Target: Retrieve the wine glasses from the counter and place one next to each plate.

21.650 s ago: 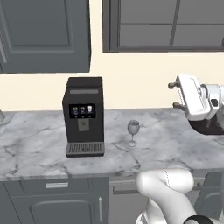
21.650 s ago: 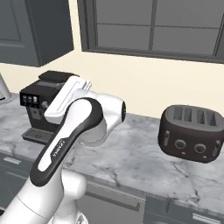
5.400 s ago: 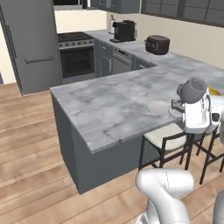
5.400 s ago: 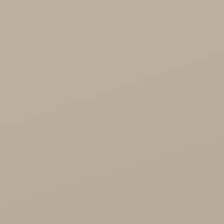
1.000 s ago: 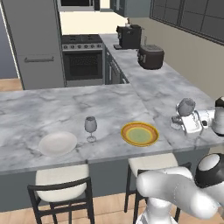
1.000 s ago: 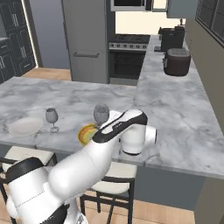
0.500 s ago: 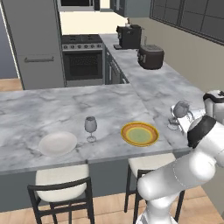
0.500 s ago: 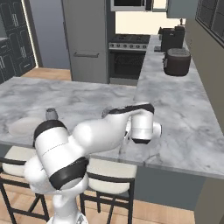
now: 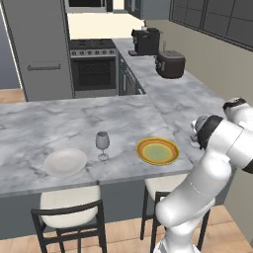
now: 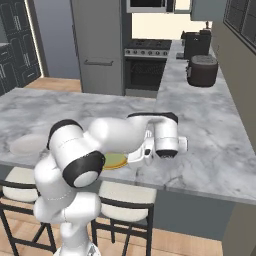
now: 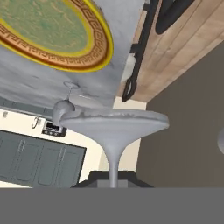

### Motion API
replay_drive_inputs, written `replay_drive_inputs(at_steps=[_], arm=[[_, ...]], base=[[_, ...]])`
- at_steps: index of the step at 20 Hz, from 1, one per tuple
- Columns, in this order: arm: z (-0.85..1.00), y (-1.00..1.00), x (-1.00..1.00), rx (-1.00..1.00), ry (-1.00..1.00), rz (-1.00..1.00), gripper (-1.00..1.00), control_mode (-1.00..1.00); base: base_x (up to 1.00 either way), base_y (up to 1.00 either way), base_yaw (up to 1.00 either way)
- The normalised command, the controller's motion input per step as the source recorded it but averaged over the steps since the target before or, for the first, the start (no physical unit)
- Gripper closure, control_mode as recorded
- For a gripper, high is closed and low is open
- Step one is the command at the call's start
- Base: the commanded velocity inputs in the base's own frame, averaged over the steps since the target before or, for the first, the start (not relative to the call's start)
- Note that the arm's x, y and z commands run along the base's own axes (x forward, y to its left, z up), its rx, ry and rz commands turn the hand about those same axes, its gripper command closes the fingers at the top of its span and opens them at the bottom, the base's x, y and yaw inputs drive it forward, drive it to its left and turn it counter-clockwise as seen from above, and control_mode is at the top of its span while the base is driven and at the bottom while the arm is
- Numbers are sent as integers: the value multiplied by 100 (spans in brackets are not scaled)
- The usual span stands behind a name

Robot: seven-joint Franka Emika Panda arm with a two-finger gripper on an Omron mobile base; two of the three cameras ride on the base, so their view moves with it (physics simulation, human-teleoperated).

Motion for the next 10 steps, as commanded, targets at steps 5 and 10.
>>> replay_drive_inputs(at_steps=[5,10], arm=[[-15,0,12,-3,1,0,100,-100],[-25,0,17,-4,4,-3,100,-100]], base=[[0,0,0],[0,0,0]])
